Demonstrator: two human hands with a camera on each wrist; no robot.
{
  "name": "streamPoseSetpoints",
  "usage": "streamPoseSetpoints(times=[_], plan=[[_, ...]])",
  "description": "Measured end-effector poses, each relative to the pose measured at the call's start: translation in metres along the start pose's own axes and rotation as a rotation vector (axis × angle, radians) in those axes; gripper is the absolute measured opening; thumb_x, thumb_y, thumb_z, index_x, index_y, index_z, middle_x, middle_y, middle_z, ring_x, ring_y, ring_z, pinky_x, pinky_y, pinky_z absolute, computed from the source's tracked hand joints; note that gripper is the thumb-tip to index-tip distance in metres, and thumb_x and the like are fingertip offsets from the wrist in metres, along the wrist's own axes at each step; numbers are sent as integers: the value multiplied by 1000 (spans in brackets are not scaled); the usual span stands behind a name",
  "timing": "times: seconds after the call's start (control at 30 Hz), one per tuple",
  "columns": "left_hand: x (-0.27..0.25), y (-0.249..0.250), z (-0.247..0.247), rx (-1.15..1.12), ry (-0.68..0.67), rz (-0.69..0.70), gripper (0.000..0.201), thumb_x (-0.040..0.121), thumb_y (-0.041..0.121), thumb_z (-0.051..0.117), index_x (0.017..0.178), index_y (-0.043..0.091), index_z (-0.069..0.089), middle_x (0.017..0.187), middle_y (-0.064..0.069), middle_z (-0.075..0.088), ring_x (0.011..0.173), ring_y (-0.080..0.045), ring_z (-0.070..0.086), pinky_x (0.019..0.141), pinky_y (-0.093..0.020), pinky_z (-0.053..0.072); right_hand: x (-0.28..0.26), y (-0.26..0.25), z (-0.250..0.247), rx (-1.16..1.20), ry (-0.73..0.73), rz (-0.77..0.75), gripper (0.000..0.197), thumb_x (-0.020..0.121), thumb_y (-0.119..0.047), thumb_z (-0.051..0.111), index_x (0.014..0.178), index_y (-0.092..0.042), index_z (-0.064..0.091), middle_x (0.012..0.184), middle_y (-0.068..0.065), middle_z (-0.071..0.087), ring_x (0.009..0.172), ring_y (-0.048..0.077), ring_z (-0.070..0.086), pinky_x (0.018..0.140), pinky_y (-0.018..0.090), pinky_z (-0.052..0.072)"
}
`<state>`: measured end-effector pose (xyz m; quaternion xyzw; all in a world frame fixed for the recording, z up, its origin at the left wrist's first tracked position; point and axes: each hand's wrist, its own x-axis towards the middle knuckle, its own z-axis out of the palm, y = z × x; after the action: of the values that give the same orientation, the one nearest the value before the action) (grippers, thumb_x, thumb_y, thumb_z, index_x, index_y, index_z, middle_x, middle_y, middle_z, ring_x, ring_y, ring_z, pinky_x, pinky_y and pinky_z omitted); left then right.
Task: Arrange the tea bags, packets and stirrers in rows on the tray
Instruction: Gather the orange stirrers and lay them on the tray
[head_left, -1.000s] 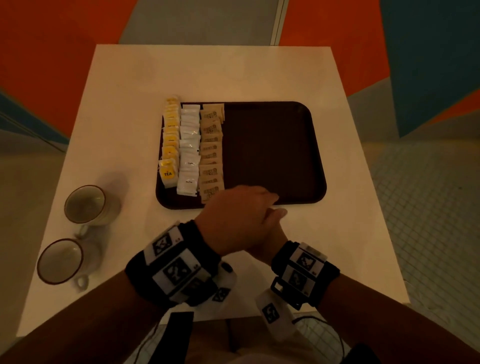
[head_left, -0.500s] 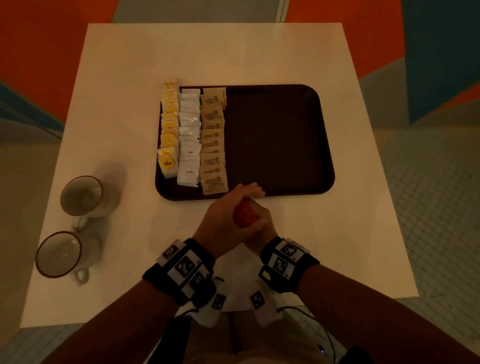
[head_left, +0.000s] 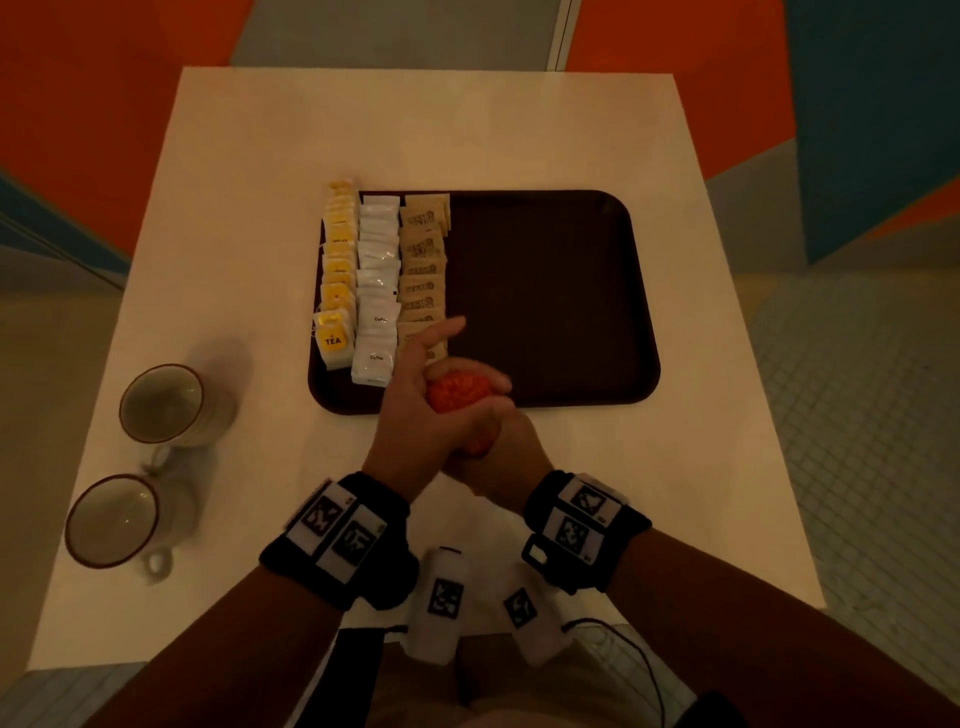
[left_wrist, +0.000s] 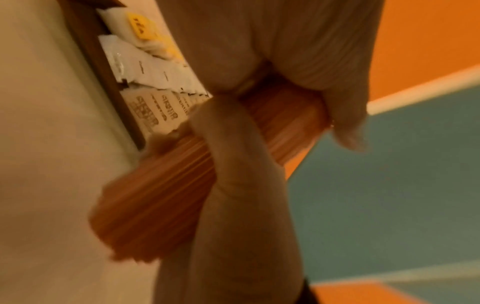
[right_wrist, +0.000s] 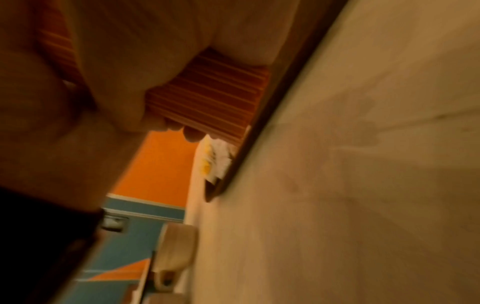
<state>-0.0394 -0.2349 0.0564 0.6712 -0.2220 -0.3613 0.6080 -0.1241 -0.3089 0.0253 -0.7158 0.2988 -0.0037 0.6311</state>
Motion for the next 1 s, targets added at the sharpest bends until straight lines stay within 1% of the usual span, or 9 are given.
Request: streamPoseSetpoints(times=[0.1,0.2,0.3,0.37,0.47,0.63,0.8,0.9,1.0], plan=[[-1,14,-3,-56,-147,-60,50,68,5,75,112,21,56,106,-2,71,112,-12,61,103,-38,42,0,-12,-6,24,-65,-91,46,75,-1,70,81,-41,47,74,-15,52,54,-4,55,48,9,44],[3,24,0,-49,-98,-85,25,75,-2,67,93,15,60,104,1,72,105,-10,64,94,-34,46,-1,-23,-11,184,-135,-20,44,75,0,70,102,-27,50,76,-3,58,48,2,57,45,20,47],[8,32,-3,-179,2,-62,19,78,-1,64,88,14,57,92,-2,71,96,-18,68,87,-37,54,-6,-10,-21,172,-154,14,50,74,-29,74,117,-26,50,105,-4,62,90,4,64,76,25,55],[13,33,-9,-171,96,27,19,78,1,66,86,15,57,88,-6,67,91,-23,69,86,-40,54,-11,4,-26,339,-92,126,49,78,-56,59,117,-27,52,122,-2,58,114,12,56,101,36,44],[11,34,-3,-132,94,109,21,69,14,73,80,25,59,82,-3,64,85,-29,67,80,-39,55,-9,16,-23,837,13,376,61,92,-55,30,130,-11,47,134,10,54,124,22,50,111,39,33],[1,28,18,-135,40,-19,24,75,0,68,84,20,57,80,4,63,79,-15,65,78,-37,54,0,-2,-13,969,59,395,48,87,-44,48,125,-16,53,119,13,64,106,26,64,80,37,55],[15,31,5,-312,55,-130,16,80,5,63,87,18,56,88,-5,65,85,-18,66,74,-34,54,-11,-13,-25,541,-73,175,35,92,-46,42,115,-23,55,113,11,64,96,24,64,83,41,53],[21,28,13,-296,-1,-246,14,78,11,65,86,20,57,103,-12,64,98,-23,63,77,-37,53,-8,-23,-33,213,-151,46,34,82,-16,67,110,-24,49,87,-3,65,65,8,64,51,21,51],[33,24,25,-152,-10,-302,19,74,22,72,87,20,59,96,-6,64,97,-25,63,83,-41,53,2,-28,-38,176,-83,58,23,77,7,63,93,-8,56,65,4,63,48,13,61,44,28,51]])
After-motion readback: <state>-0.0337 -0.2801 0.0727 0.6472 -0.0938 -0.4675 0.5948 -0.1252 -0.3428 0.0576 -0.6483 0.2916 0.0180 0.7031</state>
